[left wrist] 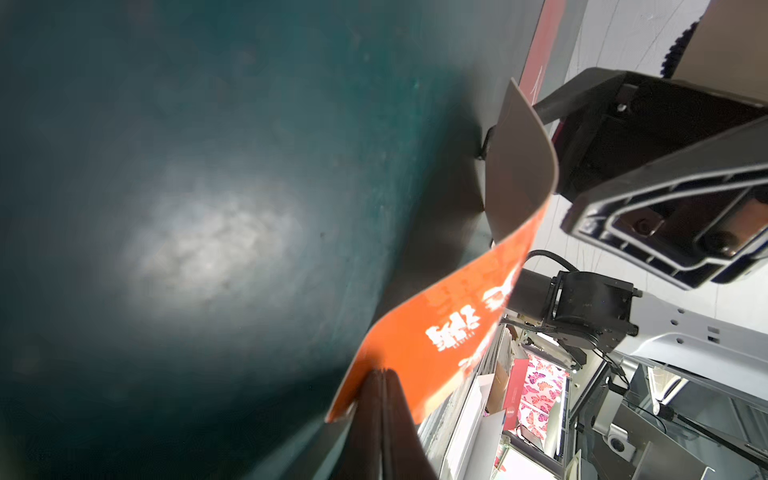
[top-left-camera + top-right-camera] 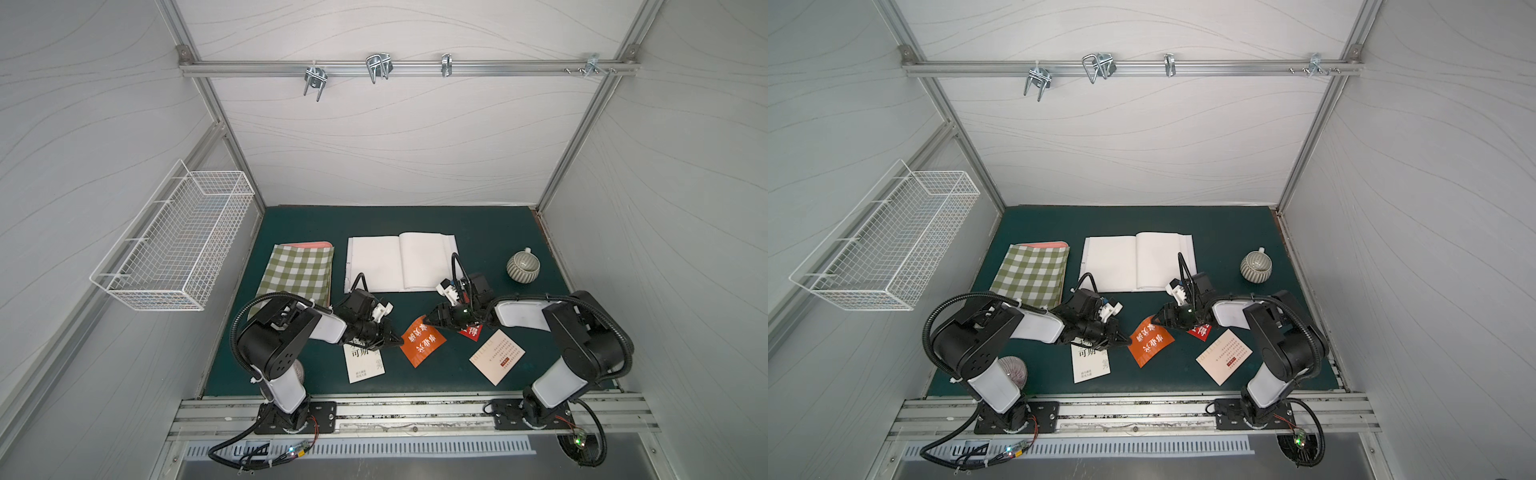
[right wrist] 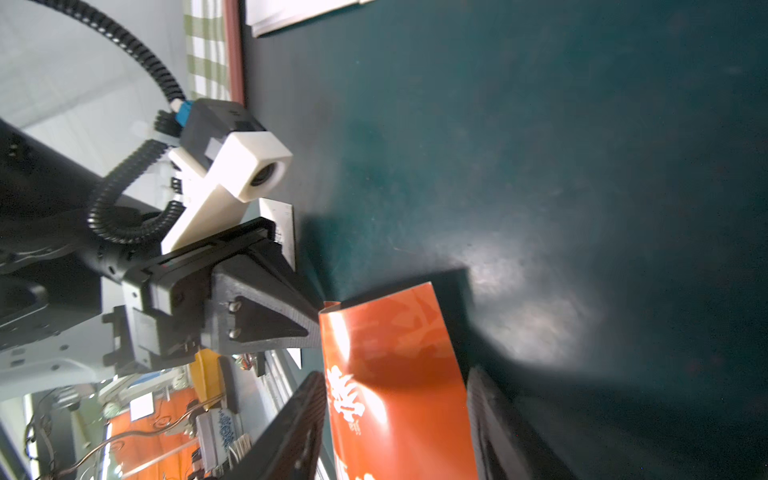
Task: Place the photos into the photo albums
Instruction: Pick up the photo at the center of the board.
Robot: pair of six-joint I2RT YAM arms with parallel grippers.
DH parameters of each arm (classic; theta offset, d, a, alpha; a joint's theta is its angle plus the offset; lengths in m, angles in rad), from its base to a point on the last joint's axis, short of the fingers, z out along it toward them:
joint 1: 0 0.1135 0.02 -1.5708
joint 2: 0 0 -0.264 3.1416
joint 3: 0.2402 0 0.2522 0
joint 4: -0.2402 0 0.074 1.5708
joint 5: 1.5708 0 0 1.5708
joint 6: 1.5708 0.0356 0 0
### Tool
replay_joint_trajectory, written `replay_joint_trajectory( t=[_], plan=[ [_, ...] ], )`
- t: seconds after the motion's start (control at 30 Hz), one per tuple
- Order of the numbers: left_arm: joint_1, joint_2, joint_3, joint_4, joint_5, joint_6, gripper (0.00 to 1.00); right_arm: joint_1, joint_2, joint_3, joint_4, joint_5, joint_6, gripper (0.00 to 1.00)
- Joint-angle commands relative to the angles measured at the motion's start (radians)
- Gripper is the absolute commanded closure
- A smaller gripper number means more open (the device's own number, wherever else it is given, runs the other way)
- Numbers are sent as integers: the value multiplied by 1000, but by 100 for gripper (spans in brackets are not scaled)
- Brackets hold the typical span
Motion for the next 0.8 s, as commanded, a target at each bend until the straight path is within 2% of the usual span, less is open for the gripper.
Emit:
replay_joint_trajectory(
  t=[0.0, 0.3, 0.43, 0.5, 0.67, 0.77],
  plan=[
    [1, 76, -40, -194, -224, -5, 92, 36, 48, -86, -6, -85, 54, 42],
    [1, 74, -42, -194, -241, -6, 92, 72, -52, -145, 54, -188, 224, 41],
    [2, 77, -41, -192, -241, -5, 92, 92, -77, -159, 100, -191, 299, 39],
    [2, 75, -41, -193, -242, -3, 92, 93, -100, -157, 66, -155, 303, 40],
    [2, 65, -45, -198, -246, 0, 92, 88, -184, -108, -190, 46, 195, 45],
    [2, 69, -40, -195, -243, 2, 92, 55, -200, -100, -176, 46, 172, 47]
  ],
)
